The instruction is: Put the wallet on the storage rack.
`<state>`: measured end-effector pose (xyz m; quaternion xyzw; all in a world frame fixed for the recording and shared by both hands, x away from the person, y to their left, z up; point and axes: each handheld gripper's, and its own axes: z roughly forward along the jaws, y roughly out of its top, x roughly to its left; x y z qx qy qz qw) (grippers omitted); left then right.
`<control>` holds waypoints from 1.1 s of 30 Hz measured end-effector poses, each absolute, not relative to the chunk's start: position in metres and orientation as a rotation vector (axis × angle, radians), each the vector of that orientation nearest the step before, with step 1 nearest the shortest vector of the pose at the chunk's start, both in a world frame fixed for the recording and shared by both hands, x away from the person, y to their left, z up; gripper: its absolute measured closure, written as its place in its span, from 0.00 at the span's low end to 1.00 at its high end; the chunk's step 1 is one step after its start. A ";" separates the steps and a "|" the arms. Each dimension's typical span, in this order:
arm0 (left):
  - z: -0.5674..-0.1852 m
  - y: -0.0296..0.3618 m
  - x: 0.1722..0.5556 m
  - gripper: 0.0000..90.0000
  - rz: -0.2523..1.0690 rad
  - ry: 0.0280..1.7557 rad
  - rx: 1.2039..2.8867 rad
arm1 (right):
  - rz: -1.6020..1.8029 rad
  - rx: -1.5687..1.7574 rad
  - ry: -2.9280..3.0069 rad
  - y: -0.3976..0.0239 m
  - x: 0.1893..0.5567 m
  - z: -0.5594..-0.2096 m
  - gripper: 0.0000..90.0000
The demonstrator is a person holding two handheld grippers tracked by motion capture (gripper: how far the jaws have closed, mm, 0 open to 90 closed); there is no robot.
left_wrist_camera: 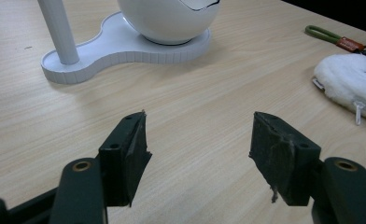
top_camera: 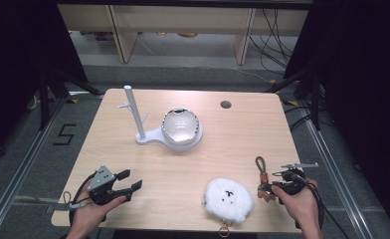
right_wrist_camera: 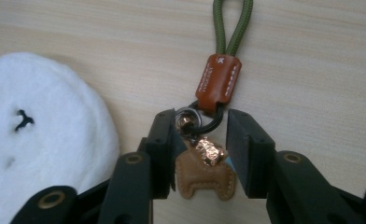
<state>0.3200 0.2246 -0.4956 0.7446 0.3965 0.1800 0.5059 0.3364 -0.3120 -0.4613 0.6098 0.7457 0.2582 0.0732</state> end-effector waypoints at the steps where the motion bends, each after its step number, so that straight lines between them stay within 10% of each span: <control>1: -0.495 0.224 0.320 0.39 0.439 0.968 1.802 | 0.775 1.831 2.239 -0.312 0.336 -0.461 0.67; 33: -0.499 0.222 0.324 0.38 0.413 0.981 1.814 | 0.685 1.847 2.530 -0.252 0.356 -0.465 0.54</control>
